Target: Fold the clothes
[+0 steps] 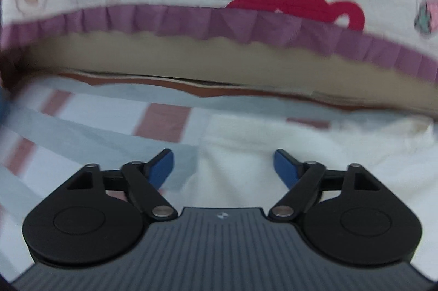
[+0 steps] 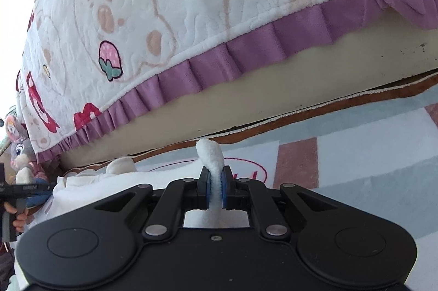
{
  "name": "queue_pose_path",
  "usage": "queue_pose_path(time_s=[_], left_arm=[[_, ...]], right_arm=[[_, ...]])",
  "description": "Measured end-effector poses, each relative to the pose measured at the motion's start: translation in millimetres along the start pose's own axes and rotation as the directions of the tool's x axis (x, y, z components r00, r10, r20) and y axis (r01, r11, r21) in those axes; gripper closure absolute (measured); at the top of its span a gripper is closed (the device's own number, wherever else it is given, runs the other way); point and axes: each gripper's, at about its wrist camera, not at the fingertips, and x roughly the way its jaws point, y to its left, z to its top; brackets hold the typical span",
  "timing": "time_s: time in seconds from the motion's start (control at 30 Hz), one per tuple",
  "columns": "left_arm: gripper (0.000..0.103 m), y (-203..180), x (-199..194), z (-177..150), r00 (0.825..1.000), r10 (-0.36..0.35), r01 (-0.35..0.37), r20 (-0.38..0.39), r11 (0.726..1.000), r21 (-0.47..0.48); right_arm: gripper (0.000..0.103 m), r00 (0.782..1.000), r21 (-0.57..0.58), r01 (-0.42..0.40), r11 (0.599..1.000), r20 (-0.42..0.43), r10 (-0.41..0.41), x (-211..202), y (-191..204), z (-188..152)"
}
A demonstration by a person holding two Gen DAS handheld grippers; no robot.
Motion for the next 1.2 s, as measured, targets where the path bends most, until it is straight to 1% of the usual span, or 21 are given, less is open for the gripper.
queue_pose_path(time_s=[0.07,0.1,0.13,0.17,0.2,0.3,0.4,0.47,0.53,0.6,0.63,0.7,0.83,0.93,0.97,1.0,1.03,1.1,1.13,1.17,1.2], left_arm=[[0.017,2.1,17.2,4.6,0.999,-0.024,0.021,-0.041,0.998,-0.058],[0.035,1.5,22.6,5.5,0.999,-0.022,0.019,-0.048,0.997,-0.077],[0.057,-1.6,23.4,6.0,0.999,-0.005,0.001,-0.047,0.996,-0.085],[0.093,-5.9,22.7,6.7,0.999,0.023,-0.027,-0.05,0.995,-0.091],[0.094,-10.4,19.8,7.8,0.998,0.041,-0.045,-0.045,0.995,-0.094],[0.095,-24.5,-4.6,12.4,0.995,0.077,-0.076,0.057,0.997,-0.013],[0.095,-24.5,-26.2,18.1,0.984,0.117,-0.122,0.137,0.992,0.028],[0.095,-21.5,-38.3,17.5,0.967,0.15,-0.162,0.204,0.986,0.042],[0.095,-19.4,-50.1,16.0,0.944,0.18,-0.204,0.275,0.977,0.06],[0.095,-26.1,-50.8,13.7,0.925,0.186,-0.25,0.331,0.955,0.161],[0.094,-28.6,-44.8,13.0,0.926,0.188,-0.264,0.329,0.943,0.203],[0.093,-28.7,-24.4,13.1,0.941,0.207,-0.275,0.268,0.929,0.249],[0.086,-19.9,0.5,11.9,0.963,0.222,-0.25,0.151,0.946,0.205],[0.067,-15.4,7.7,10.1,0.958,0.269,-0.282,0.095,0.943,0.177],[0.06,-15.9,5.4,9.8,0.955,0.279,-0.294,0.105,0.94,0.176],[0.058,-17.7,0.7,9.7,0.95,0.284,-0.305,0.13,0.936,0.179],[0.057,-19.5,-4.0,9.5,0.944,0.29,-0.315,0.155,0.932,0.181],[0.044,-26.1,-19.1,2.2,0.939,0.259,-0.304,0.227,0.933,0.193],[0.042,-30.6,-28.5,-3.3,0.937,0.236,-0.29,0.257,0.936,0.198],[0.039,-34.3,-37.3,-9.6,0.941,0.208,-0.266,0.267,0.943,0.2],[0.039,-37.0,-45.2,-16.9,0.954,0.168,-0.222,0.246,0.952,0.211]], right_arm=[[0.094,1.0,0.004,0.001,1.0,-0.006,-0.001,0.9,-0.5,-1.2],[0.094,1.0,0.006,0.002,1.0,-0.009,-0.002,1.3,-0.8,-1.8],[0.094,1.0,0.006,0.001,1.0,-0.01,-0.001,1.1,-1.7,-2.1],[0.094,1.0,0.003,0.0,1.0,-0.008,0.0,0.4,-2.5,-2.0],[0.094,1.0,-0.001,-0.004,1.0,-0.001,0.004,-0.9,-2.6,-1.1],[0.094,0.999,-0.014,-0.024,1.0,0.024,0.025,-5.2,-2.2,1.1],[0.094,0.997,-0.032,-0.05,0.998,0.055,0.051,-8.1,0.6,1.6],[0.094,0.994,-0.045,-0.067,0.997,0.081,0.071,-10.1,4.0,2.1],[0.094,0.991,-0.07,-0.08,0.994,0.099,0.087,-11.8,9.3,4.8],[0.094,0.988,-0.095,-0.092,0.991,0.117,0.103,-13.4,14.5,7.5],[0.094,0.989,-0.095,-0.082,0.992,0.115,0.093,-10.9,13.7,8.0],[0.094,0.993,-0.079,-0.057,0.995,0.095,0.065,-3.1,9.3,7.5],[0.094,0.999,-0.107,0.019,0.994,0.035,-0.015,9.6,9.0,4.6],[0.091,0.995,-0.135,0.094,0.986,-0.024,-0.098,19.0,12.0,11.8],[0.091,0.987,-0.146,0.146,0.978,-0.047,-0.155,22.8,14.2,15.1],[0.09,0.97,-0.18,0.227,0.957,-0.047,-0.239,25.4,20.0,17.2],[0.082,0.937,-0.237,0.33,0.914,-0.038,-0.348,27.4,30.1,19.2],[0.081,0.912,-0.353,0.387,0.852,0.009,-0.41,20.7,56.4,20.1],[0.081,0.899,-0.407,0.412,0.815,0.036,-0.436,17.2,69.6,20.6],[0.078,0.915,-0.41,0.379,0.829,0.03,-0.403,11.8,81.6,20.4],[0.075,0.93,-0.411,0.343,0.845,0.023,-0.366,6.4,93.7,20.3]])
